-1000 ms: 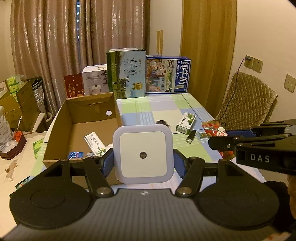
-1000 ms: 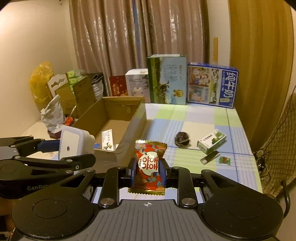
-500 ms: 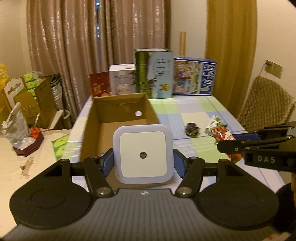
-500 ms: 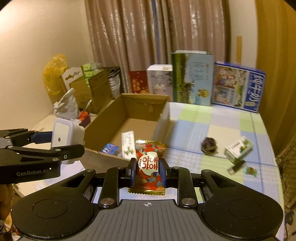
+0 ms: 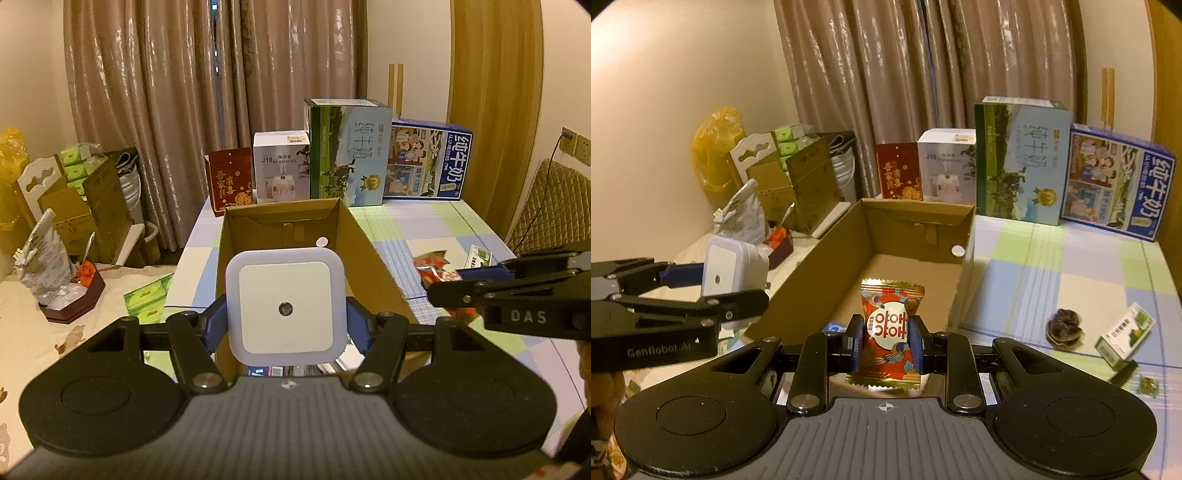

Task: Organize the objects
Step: 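Carry the candy packet and night light into the cardboard box and open both tools, then move both tools back over the remaining items on the table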

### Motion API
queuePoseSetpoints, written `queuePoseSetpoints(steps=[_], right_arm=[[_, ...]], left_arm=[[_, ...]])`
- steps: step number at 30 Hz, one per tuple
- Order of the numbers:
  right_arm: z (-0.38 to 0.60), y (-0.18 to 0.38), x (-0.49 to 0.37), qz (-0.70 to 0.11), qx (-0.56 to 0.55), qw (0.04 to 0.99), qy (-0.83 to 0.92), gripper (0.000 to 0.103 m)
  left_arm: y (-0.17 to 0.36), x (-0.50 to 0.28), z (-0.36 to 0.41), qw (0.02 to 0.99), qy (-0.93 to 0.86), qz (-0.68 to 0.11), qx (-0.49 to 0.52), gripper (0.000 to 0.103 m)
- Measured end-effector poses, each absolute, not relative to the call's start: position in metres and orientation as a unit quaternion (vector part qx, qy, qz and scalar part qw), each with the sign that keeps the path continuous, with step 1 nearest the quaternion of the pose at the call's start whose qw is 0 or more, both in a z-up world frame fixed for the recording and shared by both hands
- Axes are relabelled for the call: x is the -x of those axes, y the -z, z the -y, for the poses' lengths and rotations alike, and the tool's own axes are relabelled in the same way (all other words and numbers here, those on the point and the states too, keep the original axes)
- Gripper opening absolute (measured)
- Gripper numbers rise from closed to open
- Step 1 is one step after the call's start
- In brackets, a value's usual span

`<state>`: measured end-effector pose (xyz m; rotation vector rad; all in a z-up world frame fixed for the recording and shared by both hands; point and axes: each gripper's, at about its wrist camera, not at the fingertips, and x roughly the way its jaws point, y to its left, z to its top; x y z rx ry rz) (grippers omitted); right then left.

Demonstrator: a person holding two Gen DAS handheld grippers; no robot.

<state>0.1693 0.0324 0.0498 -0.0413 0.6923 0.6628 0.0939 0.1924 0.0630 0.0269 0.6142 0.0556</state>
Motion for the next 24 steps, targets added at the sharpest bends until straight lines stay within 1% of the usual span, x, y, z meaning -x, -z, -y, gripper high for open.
queuePoseSetpoints(steps=[9, 11, 13, 14, 15, 24], right_arm=[[-0.044, -0.024, -0.213, -0.35, -0.013, 0.879, -0.323, 0.023], [-0.043, -0.019, -0.222, -0.352, -0.035, 0.877, -0.325, 0.028], [-0.04, -0.016, -0.229, -0.355, -0.054, 0.876, -0.321, 0.04], [-0.038, -0.016, -0.231, -0.355, -0.061, 0.877, -0.319, 0.042], [-0.036, -0.015, -0.233, -0.353, -0.066, 0.877, -0.318, 0.042], [-0.021, -0.019, -0.224, -0.35, -0.068, 0.883, -0.304, 0.045]], left_arm=[[-0.039, -0.134, -0.208, 0.948, -0.018, -0.317, -0.007, 0.061], [-0.033, -0.143, -0.212, 0.947, -0.015, -0.32, -0.001, 0.061], [-0.028, -0.149, -0.216, 0.947, -0.017, -0.319, 0.007, 0.065], [-0.025, -0.152, -0.217, 0.947, -0.02, -0.321, 0.005, 0.069], [-0.023, -0.154, -0.217, 0.947, -0.022, -0.32, 0.003, 0.07], [-0.015, -0.143, -0.223, 0.946, -0.03, -0.323, 0.015, 0.07]])
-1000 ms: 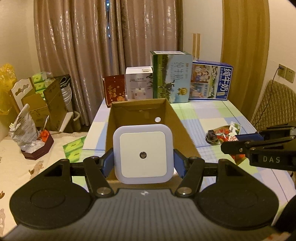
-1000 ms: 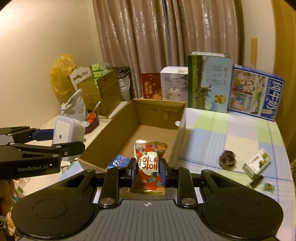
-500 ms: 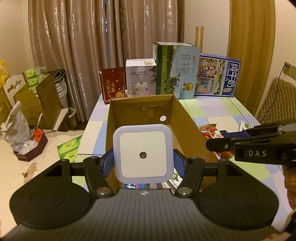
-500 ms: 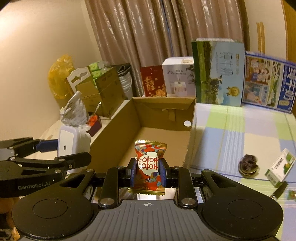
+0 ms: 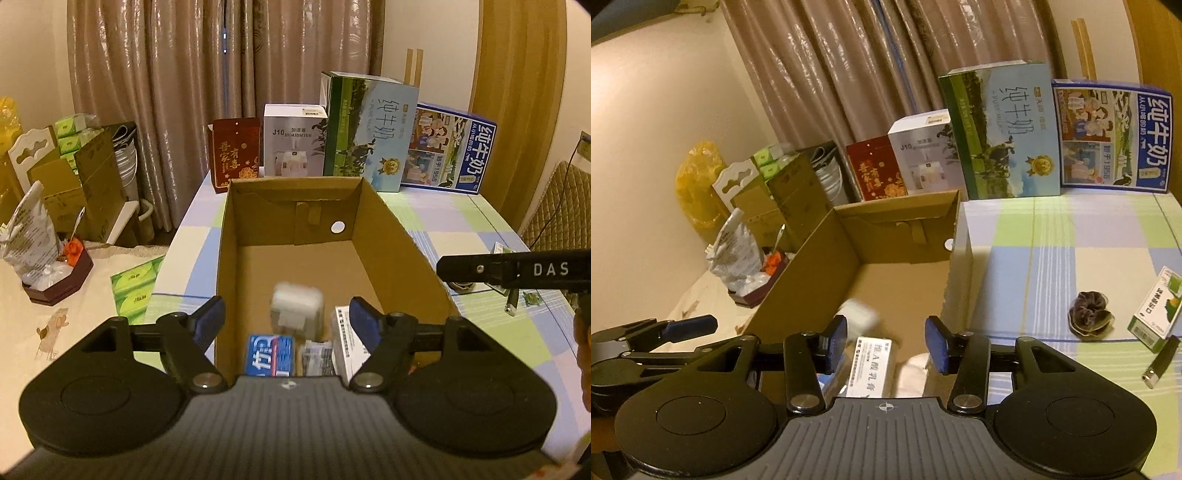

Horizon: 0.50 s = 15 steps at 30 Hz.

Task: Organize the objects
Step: 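Move both tools back over the remaining items on the table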

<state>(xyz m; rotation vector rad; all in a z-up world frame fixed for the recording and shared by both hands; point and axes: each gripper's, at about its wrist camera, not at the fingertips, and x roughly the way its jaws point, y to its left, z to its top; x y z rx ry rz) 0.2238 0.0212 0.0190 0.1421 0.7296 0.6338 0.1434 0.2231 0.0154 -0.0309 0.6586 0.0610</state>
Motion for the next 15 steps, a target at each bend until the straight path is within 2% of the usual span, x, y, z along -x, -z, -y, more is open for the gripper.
queuePoseSetpoints(steps=[15], right_arm=[[0.007, -0.049, -0.165, -0.333, -0.071, 0.893, -0.293, 0.065]], left_arm=[[-0.032, -0.089, -0.203, 0.944, -0.037, -0.326, 0.038, 0.076]])
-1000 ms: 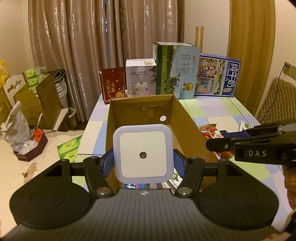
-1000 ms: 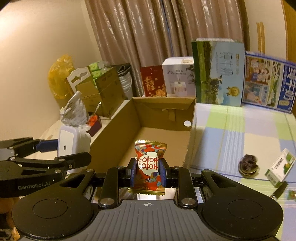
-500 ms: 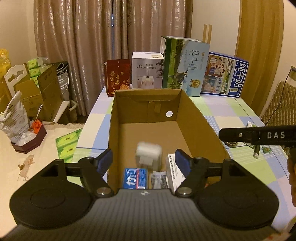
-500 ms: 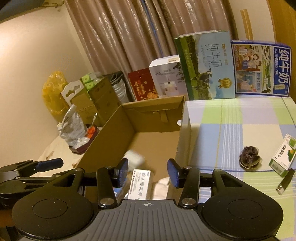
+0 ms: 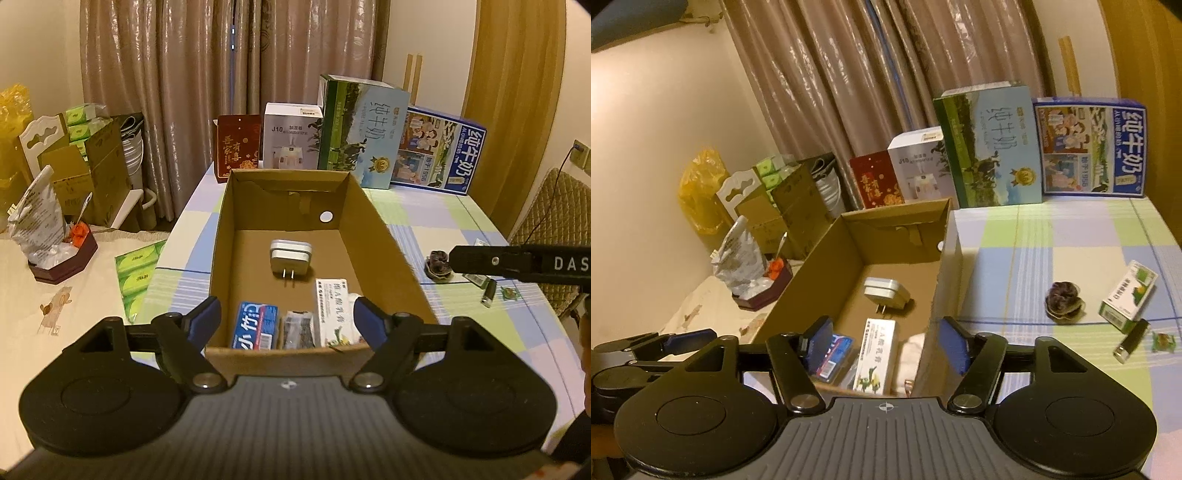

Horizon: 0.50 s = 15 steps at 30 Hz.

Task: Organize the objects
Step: 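Move both tools back over the remaining items on the table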

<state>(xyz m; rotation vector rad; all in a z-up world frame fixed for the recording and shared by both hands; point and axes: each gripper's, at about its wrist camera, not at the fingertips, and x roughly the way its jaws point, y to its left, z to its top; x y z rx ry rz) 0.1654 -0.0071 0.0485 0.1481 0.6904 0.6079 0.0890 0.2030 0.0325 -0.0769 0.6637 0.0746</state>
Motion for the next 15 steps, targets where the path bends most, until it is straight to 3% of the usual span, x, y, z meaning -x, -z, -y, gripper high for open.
queuePoseSetpoints(steps=[5, 7, 15], right_arm=[[0.021, -0.055, -0.144, -0.332, -0.072, 0.897, -0.283, 0.07], [0.029, -0.055, -0.135, -0.331, -0.072, 0.899, -0.276, 0.081], [0.07, -0.056, -0.105, -0.325, -0.073, 0.912, -0.241, 0.093]], left_arm=[[-0.042, -0.072, -0.192, 0.946, -0.034, -0.32, 0.044, 0.081], [-0.045, -0.066, -0.187, 0.947, -0.031, -0.317, 0.044, 0.083], [-0.053, -0.052, -0.159, 0.949, -0.012, -0.312, 0.042, 0.092]])
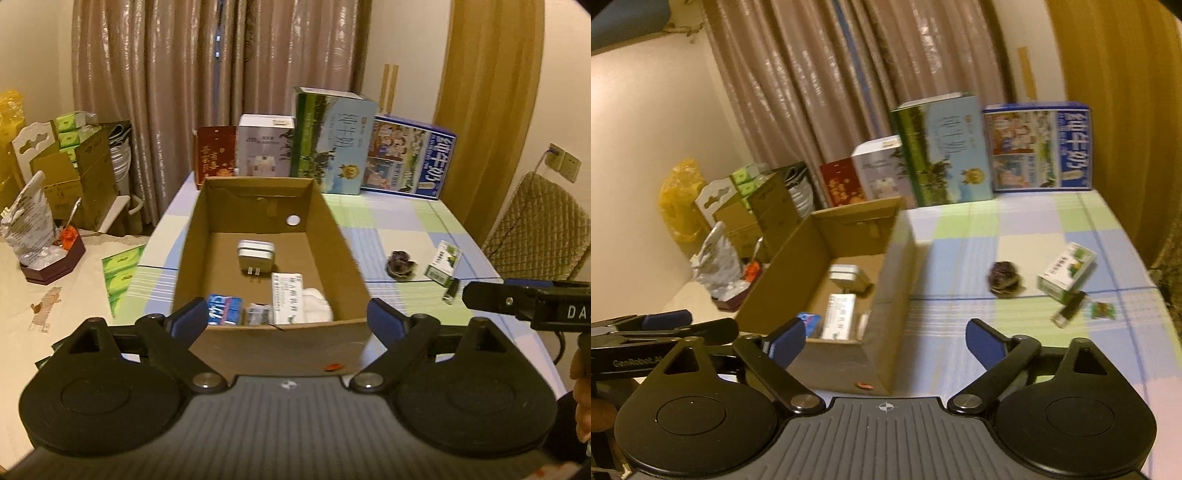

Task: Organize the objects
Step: 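Move both tools back over the remaining items on the table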

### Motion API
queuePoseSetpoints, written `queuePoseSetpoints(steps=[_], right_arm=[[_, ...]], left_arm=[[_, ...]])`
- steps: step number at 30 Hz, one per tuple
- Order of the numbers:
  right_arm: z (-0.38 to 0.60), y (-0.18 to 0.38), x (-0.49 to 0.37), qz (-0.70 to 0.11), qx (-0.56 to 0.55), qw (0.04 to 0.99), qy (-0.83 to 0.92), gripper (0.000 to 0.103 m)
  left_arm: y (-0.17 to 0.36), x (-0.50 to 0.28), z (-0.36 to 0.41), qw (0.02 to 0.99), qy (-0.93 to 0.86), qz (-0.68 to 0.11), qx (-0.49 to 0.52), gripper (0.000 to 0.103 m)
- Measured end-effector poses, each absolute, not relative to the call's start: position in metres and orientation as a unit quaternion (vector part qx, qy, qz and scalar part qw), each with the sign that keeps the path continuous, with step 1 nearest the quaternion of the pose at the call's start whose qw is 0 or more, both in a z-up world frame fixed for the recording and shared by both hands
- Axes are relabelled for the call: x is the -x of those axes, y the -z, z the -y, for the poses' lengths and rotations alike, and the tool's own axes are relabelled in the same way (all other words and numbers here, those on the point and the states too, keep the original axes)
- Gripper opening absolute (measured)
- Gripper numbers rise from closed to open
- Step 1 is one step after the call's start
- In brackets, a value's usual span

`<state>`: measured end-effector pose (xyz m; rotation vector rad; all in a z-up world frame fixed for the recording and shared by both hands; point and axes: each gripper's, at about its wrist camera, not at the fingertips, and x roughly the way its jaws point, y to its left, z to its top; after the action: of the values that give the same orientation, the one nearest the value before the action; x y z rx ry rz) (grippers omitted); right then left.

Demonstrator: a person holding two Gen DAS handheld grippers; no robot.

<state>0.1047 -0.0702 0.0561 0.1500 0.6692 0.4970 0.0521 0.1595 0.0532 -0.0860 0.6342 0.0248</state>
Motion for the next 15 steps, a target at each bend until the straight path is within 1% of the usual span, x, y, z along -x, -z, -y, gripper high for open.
queuePoseSetpoints(steps=[6, 15], right_arm=[[0.115, -0.056, -0.091, -0.325, -0.083, 0.921, -0.198, 0.098], [0.187, -0.061, -0.084, -0.31, -0.09, 0.938, -0.127, 0.101]], left_arm=[[-0.054, -0.048, -0.13, 0.95, 0.016, -0.31, 0.039, 0.102], [-0.054, -0.066, -0.073, 0.947, 0.065, -0.313, 0.02, 0.102]])
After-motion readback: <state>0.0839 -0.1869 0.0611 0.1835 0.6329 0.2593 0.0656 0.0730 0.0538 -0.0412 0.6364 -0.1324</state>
